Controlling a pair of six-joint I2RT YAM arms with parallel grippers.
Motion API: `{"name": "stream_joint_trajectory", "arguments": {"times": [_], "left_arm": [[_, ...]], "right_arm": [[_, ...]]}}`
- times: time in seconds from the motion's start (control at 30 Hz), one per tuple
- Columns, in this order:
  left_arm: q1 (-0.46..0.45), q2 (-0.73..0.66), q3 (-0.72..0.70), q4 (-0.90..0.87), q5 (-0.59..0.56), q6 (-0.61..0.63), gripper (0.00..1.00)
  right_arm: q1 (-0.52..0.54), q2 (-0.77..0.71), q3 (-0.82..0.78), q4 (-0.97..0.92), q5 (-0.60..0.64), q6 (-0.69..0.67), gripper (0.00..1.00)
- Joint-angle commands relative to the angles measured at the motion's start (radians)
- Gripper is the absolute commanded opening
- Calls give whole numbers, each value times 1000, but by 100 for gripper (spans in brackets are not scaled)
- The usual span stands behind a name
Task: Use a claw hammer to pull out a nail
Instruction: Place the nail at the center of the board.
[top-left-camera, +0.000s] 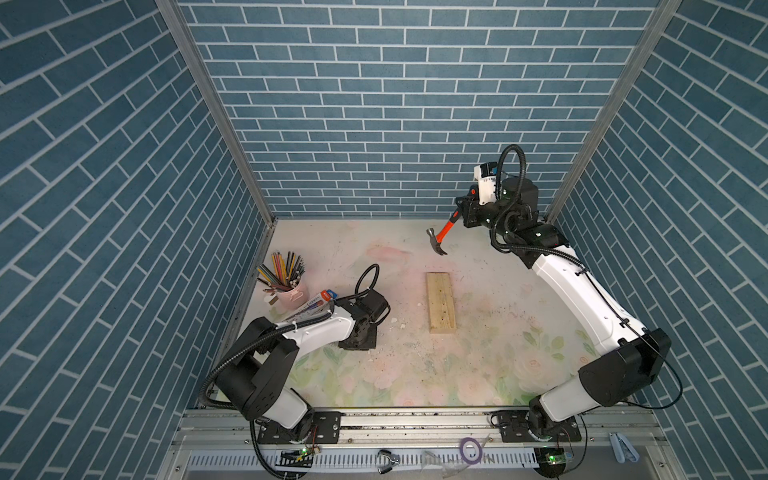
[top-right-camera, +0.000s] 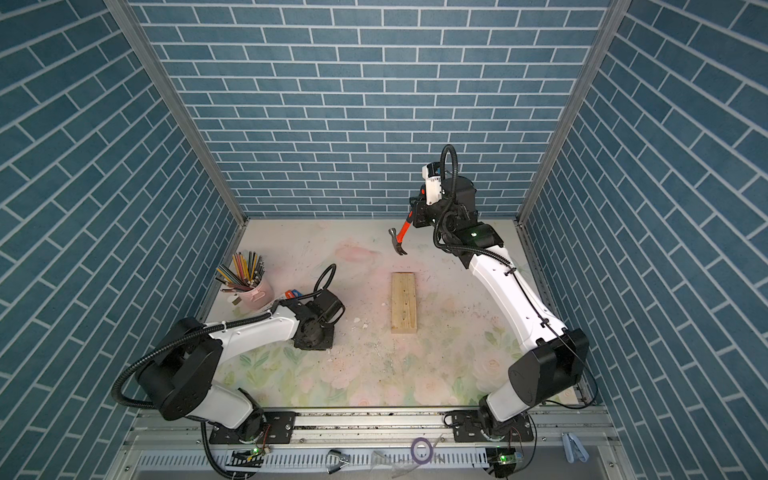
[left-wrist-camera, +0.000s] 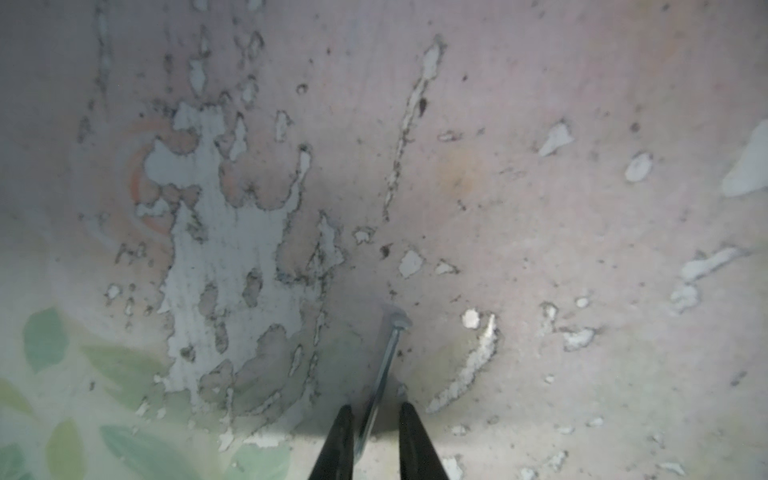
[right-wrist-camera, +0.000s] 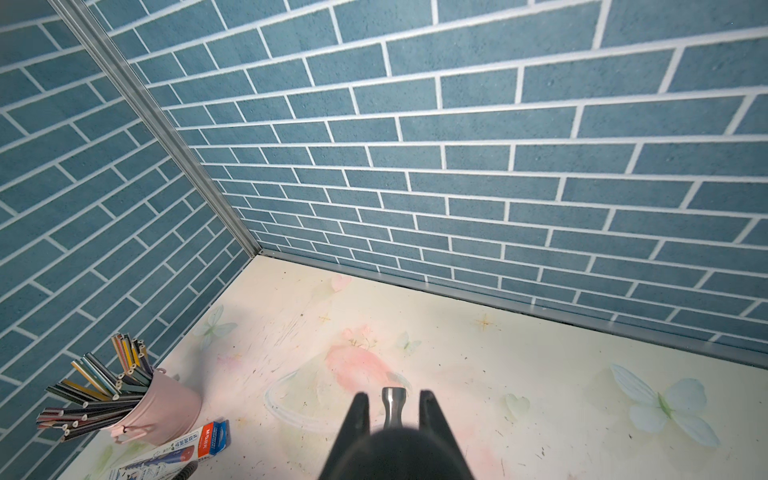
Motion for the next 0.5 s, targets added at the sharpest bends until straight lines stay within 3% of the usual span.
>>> {"name": "stream_joint_trajectory", "arguments": {"times": [0.0,0.47], "left_arm": [[-8,68,-40,33,54,-19,26],[9,128,-27,65,-34,-49,34]], "right_arm": [[-7,-24,39,103,-16,18,0],[-20,-57,12,101,-10,14,0]]}}
